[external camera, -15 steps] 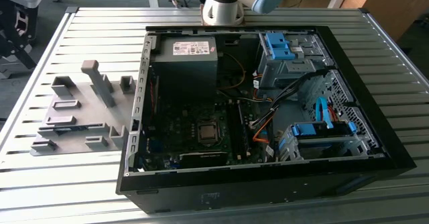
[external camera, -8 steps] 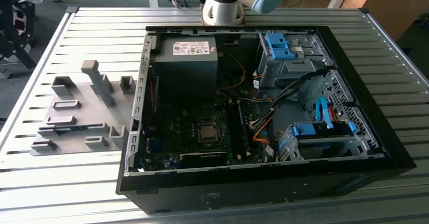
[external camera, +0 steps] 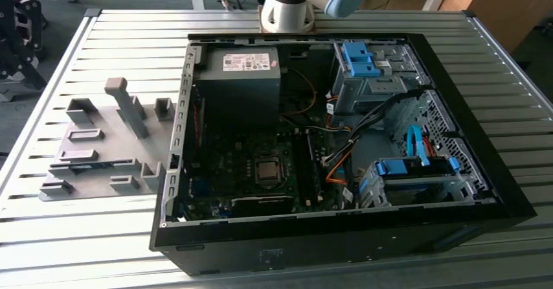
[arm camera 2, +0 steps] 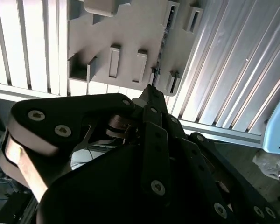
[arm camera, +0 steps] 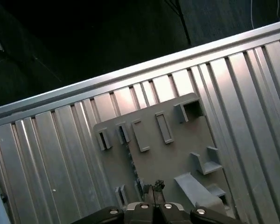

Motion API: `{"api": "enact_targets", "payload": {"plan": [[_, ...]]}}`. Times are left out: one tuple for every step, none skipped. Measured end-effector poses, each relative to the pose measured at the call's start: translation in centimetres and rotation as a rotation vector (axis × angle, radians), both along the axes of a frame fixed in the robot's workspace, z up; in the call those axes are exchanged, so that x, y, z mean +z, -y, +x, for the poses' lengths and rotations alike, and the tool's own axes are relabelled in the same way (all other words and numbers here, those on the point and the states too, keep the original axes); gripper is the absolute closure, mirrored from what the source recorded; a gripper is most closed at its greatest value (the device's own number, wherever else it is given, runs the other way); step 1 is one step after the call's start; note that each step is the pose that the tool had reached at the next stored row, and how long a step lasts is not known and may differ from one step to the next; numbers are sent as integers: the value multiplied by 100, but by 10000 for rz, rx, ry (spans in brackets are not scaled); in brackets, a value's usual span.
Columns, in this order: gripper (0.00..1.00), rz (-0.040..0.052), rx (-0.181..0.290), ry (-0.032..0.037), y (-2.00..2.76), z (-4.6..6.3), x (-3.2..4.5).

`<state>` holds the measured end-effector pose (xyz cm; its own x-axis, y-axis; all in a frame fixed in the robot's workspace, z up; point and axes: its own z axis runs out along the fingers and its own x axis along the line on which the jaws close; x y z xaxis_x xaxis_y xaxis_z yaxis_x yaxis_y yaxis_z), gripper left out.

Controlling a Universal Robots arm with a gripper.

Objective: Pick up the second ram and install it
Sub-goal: 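Pick up the second ram and move it above second insertion slot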

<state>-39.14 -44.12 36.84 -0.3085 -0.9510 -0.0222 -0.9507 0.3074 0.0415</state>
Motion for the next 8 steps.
{"api": "enact_targets", "payload": {"plan": [[89,-1,179,0,0,0,-1],[89,0,359,0,0,0,-1],[89,-1,537,-1,0,0,-2],[89,-1,709,-1,0,0,-3],[89,-1,878,-1,0,0,-3],[89,-1,1034,0,0,0,-4],[89,0,1194,0,0,0,-4],[89,-1,1347,-1,0,0,-4]]}}
